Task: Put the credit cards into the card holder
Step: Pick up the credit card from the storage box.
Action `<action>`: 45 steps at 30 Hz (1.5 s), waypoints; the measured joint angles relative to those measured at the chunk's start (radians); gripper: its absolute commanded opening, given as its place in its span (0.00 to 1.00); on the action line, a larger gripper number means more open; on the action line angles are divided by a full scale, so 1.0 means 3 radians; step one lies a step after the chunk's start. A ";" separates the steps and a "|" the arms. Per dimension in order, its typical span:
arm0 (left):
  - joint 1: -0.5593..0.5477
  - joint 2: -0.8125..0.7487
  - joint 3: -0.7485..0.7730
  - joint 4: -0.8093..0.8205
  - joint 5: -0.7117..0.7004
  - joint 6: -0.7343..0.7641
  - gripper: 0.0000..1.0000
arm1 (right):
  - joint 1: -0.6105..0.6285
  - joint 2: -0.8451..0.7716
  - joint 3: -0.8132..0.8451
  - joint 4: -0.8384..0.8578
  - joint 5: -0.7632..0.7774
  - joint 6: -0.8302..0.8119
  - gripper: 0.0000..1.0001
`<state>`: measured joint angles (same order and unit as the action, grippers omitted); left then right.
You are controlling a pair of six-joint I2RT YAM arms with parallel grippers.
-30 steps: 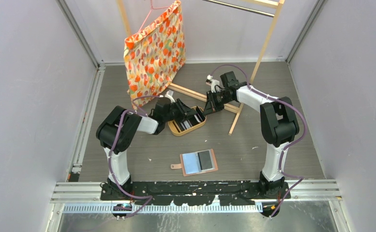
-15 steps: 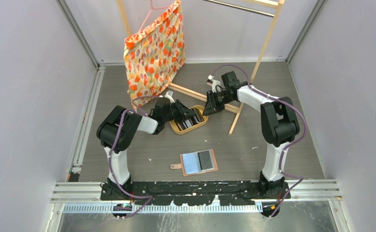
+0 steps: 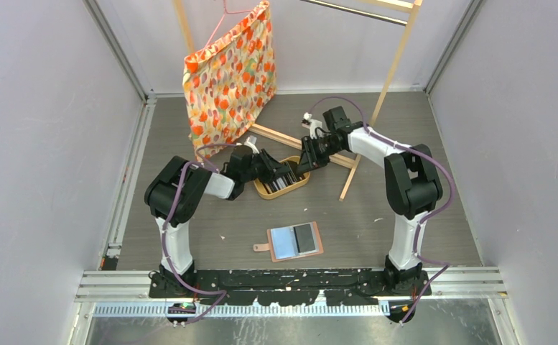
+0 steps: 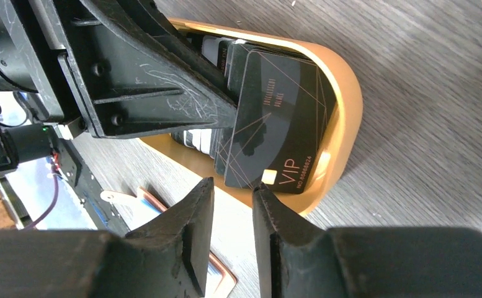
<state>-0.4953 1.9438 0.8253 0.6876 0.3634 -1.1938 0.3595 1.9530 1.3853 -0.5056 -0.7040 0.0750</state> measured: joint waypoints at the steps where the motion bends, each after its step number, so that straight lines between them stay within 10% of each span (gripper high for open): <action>1: 0.0000 0.0000 0.0000 0.0000 0.0000 0.0001 0.21 | 0.0029 0.0000 0.0011 -0.0006 0.0038 -0.0010 0.38; 45: 0.0001 0.0009 0.0000 0.0018 0.0015 0.0001 0.21 | 0.0395 0.0048 0.0257 -0.0264 0.1047 -0.0334 0.32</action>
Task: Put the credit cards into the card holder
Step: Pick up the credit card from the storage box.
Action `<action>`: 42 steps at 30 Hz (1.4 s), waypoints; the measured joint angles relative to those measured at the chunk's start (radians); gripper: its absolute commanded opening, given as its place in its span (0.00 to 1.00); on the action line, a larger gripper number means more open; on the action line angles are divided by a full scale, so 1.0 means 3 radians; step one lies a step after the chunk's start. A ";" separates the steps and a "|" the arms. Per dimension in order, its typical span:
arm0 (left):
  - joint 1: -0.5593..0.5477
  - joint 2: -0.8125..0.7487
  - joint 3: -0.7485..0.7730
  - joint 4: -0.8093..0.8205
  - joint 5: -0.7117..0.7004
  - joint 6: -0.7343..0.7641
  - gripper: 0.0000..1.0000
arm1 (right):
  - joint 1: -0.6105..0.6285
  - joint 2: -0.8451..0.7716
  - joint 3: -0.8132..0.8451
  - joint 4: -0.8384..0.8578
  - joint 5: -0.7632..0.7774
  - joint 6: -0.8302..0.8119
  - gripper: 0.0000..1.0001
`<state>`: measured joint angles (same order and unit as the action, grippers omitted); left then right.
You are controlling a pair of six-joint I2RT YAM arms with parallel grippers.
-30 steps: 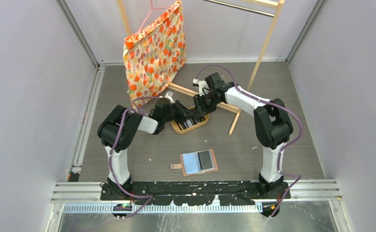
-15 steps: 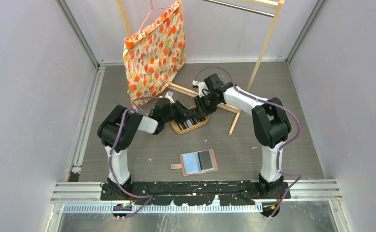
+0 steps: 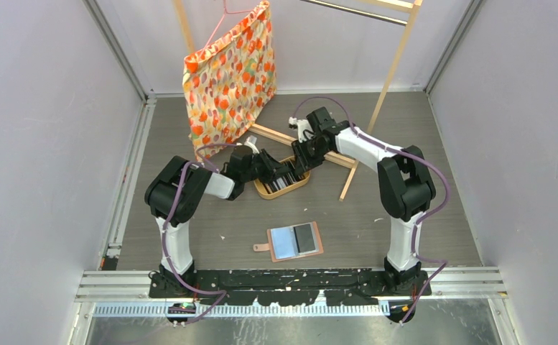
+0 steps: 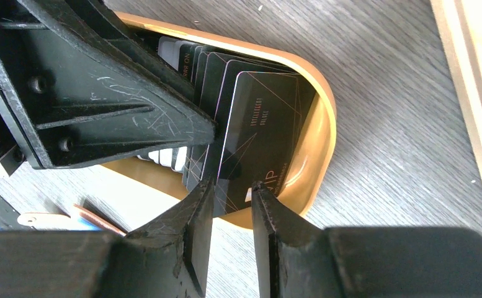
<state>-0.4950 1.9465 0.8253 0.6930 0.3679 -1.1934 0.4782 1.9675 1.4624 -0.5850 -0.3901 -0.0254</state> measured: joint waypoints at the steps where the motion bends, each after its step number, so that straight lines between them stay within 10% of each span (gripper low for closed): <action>1: 0.0000 0.0000 0.0000 0.0001 0.0000 0.0000 0.21 | -0.0013 -0.0010 0.0000 -0.0004 -0.0001 0.0000 0.31; 18: 0.0000 0.0008 0.0000 0.0023 0.0010 -0.0001 0.23 | -0.0061 -0.0104 0.0000 -0.0052 0.0137 -0.0114 0.01; 42: 0.0005 -0.0070 -0.0045 0.0137 0.0114 0.0094 0.52 | -0.0577 -0.0619 -0.0237 0.0252 -0.0628 -0.0013 0.01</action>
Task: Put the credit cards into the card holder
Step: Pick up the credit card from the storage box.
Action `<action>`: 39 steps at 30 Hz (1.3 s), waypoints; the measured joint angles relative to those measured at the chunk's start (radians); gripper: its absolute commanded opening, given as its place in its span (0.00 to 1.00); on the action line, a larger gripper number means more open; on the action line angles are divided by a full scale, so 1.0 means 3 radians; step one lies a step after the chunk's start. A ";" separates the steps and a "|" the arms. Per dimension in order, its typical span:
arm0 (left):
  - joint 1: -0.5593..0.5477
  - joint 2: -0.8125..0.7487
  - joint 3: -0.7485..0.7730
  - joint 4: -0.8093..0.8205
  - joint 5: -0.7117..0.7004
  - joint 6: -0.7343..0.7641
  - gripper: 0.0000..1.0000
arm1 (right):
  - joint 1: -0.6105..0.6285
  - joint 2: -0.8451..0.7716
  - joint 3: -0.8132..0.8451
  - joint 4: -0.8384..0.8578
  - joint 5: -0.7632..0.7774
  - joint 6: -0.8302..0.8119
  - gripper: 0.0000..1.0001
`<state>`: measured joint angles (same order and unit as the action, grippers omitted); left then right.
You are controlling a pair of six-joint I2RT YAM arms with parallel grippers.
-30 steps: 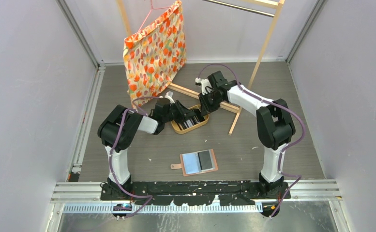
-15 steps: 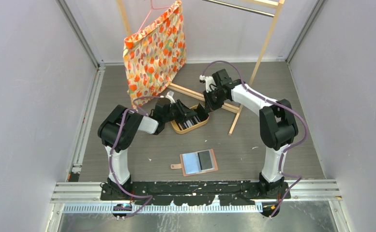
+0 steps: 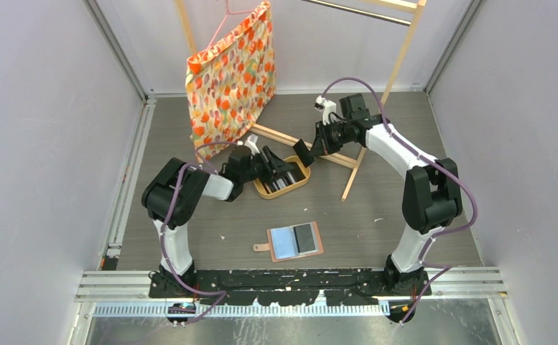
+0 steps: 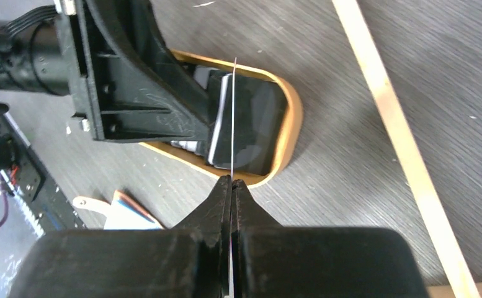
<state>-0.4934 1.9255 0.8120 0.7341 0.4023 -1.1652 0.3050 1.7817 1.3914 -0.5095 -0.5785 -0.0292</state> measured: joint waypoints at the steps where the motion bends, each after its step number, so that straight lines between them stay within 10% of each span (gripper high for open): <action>1: 0.0003 -0.0036 -0.0028 -0.0023 -0.0005 0.0017 0.53 | -0.0006 -0.0014 -0.0001 -0.0014 -0.0071 -0.0041 0.01; 29: -0.0072 -0.2719 -0.1138 -0.1017 -0.0121 0.1127 0.58 | -0.0085 -0.0832 -0.0721 -0.1076 -0.1638 -0.1391 0.01; 33: -0.0072 -0.3482 -0.1375 -0.1122 -0.0186 0.1372 0.97 | -0.0085 -0.1090 -0.0936 -0.1137 -0.1775 -0.1565 0.01; 39: -0.0072 -0.4459 -0.1729 -0.1194 -0.0359 0.1460 1.00 | -0.0085 -0.1358 -0.1194 -0.1249 -0.1971 -0.1764 0.01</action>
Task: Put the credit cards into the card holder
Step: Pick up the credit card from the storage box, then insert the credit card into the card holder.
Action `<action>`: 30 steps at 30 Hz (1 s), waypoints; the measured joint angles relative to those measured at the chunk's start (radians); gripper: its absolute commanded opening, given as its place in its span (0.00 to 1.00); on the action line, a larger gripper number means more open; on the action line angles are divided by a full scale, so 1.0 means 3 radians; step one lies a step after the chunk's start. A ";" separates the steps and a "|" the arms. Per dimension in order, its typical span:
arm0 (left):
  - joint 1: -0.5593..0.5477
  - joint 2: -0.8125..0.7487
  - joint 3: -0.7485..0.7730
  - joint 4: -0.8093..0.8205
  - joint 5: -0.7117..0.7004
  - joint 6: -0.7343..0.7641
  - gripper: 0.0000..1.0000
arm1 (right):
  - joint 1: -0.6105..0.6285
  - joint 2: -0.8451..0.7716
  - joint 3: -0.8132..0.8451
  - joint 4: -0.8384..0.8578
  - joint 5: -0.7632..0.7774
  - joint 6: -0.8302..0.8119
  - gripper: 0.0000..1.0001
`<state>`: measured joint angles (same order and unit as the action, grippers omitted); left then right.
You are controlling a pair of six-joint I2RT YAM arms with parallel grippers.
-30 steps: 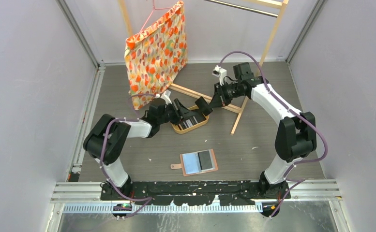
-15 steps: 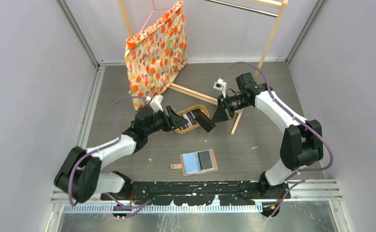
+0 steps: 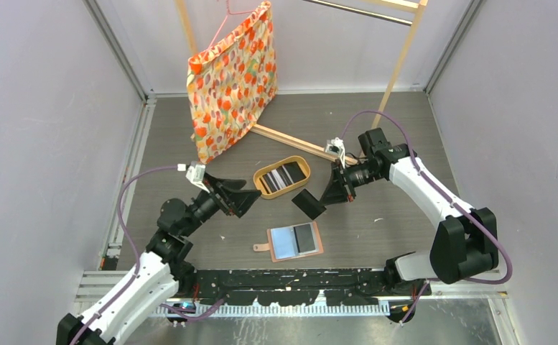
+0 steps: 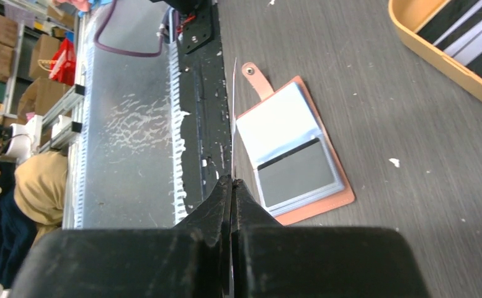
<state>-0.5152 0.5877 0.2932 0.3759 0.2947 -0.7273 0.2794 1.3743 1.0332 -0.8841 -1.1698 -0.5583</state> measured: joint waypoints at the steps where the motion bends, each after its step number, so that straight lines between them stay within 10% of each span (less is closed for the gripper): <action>1: 0.0000 -0.0095 -0.0076 0.0094 0.0013 -0.0018 1.00 | -0.0003 -0.0003 -0.0019 -0.0013 -0.0045 -0.0010 0.01; 9: -0.0132 0.0146 -0.0291 0.0556 0.0273 -0.0282 0.96 | -0.0031 -0.0005 -0.0196 0.0189 -0.0336 0.0237 0.01; 18: -0.1104 0.1039 -0.0266 0.1188 -0.0151 -0.0010 0.91 | -0.0081 -0.0005 -0.0219 0.0618 -0.0429 0.0783 0.01; 30: -0.1181 0.2139 0.0145 0.2061 -0.0425 -0.0229 0.58 | -0.0088 0.0003 -0.0220 0.0773 -0.0518 0.1013 0.01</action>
<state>-0.8696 1.2293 0.3367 0.9943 0.1673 -0.7959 0.2531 1.3750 0.9672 -0.6521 -1.3251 -0.2543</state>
